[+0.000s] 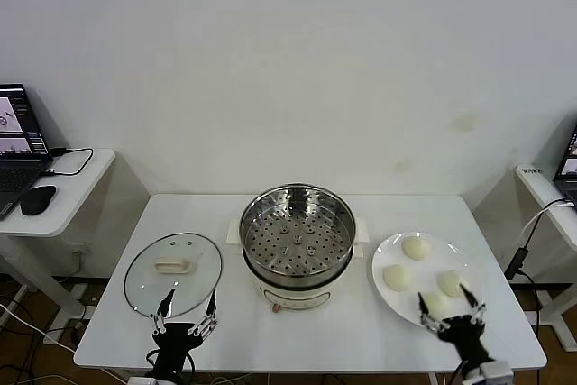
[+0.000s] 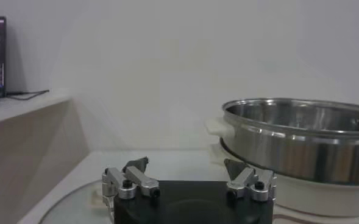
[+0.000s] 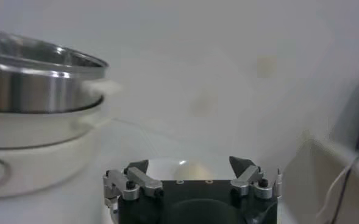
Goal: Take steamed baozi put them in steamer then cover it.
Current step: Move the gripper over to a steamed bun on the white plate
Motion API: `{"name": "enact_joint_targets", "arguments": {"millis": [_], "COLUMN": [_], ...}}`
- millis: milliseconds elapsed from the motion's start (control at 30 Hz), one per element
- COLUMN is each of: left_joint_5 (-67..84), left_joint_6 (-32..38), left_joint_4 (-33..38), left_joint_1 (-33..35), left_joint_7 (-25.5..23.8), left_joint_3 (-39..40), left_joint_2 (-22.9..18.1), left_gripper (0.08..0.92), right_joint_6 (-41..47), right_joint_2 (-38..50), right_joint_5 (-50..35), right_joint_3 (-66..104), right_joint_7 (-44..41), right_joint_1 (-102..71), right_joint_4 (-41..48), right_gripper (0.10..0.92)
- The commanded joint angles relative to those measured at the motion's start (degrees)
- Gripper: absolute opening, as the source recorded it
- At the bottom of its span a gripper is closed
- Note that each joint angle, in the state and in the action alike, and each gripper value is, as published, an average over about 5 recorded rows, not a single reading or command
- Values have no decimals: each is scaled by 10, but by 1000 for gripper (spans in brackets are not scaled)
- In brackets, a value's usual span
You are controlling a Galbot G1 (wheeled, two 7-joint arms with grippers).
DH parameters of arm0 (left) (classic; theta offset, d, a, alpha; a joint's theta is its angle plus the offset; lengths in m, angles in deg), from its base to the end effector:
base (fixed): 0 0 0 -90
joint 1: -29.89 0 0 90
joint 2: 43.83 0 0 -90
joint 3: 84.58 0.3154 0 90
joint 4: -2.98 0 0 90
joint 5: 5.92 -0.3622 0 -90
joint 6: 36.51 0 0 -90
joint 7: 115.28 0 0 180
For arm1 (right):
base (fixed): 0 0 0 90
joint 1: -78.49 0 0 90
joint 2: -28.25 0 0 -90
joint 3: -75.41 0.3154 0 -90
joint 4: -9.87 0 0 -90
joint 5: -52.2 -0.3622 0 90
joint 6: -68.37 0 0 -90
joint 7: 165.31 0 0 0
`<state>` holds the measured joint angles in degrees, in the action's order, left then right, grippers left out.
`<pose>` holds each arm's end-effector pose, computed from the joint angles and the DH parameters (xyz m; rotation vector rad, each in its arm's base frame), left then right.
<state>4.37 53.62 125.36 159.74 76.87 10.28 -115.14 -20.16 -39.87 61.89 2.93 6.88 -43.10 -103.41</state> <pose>0.1550 0.0144 -0.2900 -0.0514 -2.9820 -0.0783 0.2061 -0.1571 -0.2706 0.0534 -2.8343 0.9316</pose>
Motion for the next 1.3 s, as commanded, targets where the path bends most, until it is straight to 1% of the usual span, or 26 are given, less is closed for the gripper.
{"name": "enact_joint_targets", "arguments": {"millis": [33,167,267,400,533,767,867,1033,1300], "left_joint_5": [-44,-52,-61,-64,-66,-66,-66,-66,-66], "left_joint_6": [-13,-14,-13,-11,-10,-10,-10,-10,-11], "left_joint_4": [-3,-4,-5,-4,-3,-1,-2,-5,-10], "left_joint_1": [-12,-16,-17,-15,-13,-10,-10,-12,-10], "left_joint_7": [-15,-11,-6,-4,1,4,4,4,2], "left_joint_3": [-11,-15,-20,-25,-30,-37,-39,-43,-45], "left_joint_2": [8,6,5,5,4,3,3,4,5], "left_gripper": [823,823,823,823,823,823,823,823,823], "right_joint_6": [26,30,26,26,30,9,3,-1,11], "right_joint_2": [168,246,311,374,405,393,378,358,335], "right_joint_5": [183,206,205,186,150,91,71,64,36], "right_joint_3": [23,-1,-50,-167,-324,-591,-665,-729,-769], "right_joint_7": [-45,-107,-161,-231,-306,-425,-466,-512,-523], "right_joint_1": [117,174,232,338,490,737,795,836,844], "right_joint_4": [66,113,162,226,298,402,432,467,472], "right_gripper": [823,823,822,823,823,823,823,823,823]}}
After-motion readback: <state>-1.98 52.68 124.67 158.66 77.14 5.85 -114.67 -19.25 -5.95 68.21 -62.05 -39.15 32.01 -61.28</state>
